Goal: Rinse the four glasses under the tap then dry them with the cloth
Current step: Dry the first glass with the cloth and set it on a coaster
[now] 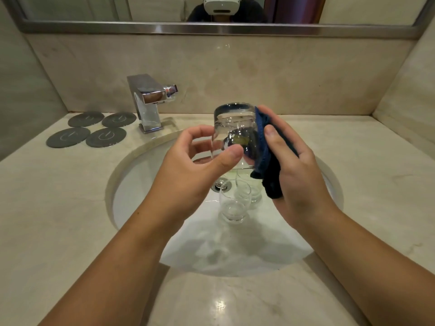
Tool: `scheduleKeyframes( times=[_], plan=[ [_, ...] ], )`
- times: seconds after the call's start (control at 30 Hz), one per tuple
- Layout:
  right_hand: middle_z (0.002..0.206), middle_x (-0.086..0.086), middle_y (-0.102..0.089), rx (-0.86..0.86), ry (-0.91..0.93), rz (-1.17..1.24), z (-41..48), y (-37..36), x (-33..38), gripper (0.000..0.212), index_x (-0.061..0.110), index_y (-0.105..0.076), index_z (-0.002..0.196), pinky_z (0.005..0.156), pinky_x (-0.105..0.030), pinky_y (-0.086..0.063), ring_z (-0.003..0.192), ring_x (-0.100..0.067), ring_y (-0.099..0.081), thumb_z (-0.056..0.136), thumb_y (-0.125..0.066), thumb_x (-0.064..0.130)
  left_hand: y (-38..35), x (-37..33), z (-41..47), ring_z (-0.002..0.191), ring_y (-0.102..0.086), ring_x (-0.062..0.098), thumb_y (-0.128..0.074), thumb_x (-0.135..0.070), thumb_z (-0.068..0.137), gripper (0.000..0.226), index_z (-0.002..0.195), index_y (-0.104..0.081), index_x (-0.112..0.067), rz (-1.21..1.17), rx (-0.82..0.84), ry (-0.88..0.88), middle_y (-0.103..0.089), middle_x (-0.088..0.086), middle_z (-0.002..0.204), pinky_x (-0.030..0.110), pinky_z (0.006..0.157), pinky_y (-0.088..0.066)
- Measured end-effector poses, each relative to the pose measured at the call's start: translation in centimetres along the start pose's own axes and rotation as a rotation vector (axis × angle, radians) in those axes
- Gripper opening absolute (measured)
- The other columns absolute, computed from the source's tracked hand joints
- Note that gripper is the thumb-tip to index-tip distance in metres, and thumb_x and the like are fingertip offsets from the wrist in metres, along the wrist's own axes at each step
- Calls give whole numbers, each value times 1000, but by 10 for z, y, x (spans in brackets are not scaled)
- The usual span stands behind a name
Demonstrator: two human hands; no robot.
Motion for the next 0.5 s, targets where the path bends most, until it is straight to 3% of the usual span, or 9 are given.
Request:
scheduleKeyframes(
  times=[0.13,0.23,0.3,0.4,0.5],
  plan=[
    [149,-16,-61,105,-153,185,6,-3,-5,45,15,-53,153,116,-48,-44,140,-35,-58,111,-48,30,-1,-2,0,104,-78,12,-92,-41,80,52,125,-69,-26,-130,76,51,-81,-6,111,30,92,-61],
    [144,-13,-67,57,-129,218,6,-1,-6,40,17,-58,149,111,-44,-48,135,-31,-63,110,-51,25,2,-3,2,109,-76,6,-88,-61,72,59,124,-72,-39,-3,10,3,-77,-8,122,36,101,-59],
    [136,-9,-72,-3,-89,185,4,0,-2,35,20,-65,142,109,-44,-51,128,-28,-68,109,-54,22,3,-2,3,107,-77,9,-86,-57,75,55,126,-69,-42,41,-35,-27,-76,-11,119,41,103,-60],
    [131,-2,-75,-61,-5,67,0,0,3,31,26,-70,136,113,-51,-51,124,-24,-70,108,-57,20,-2,-3,-1,103,-77,10,-80,-47,81,44,122,-68,-41,46,1,-41,-77,-13,109,40,100,-62],
    [133,1,-74,-39,59,-58,-4,-1,4,32,34,-70,135,114,-58,-48,127,-24,-68,107,-59,23,-6,-4,-3,101,-77,8,-90,-53,75,60,126,-62,-38,93,-11,-44,-76,-7,118,28,86,-63]
  ],
)
Point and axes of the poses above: each hand's wrist, its own z-axis towards the middle knuckle, its own y-axis out of the back of the hand, x = y × z, the point moved 3 cm from there along z, towards the middle knuckle
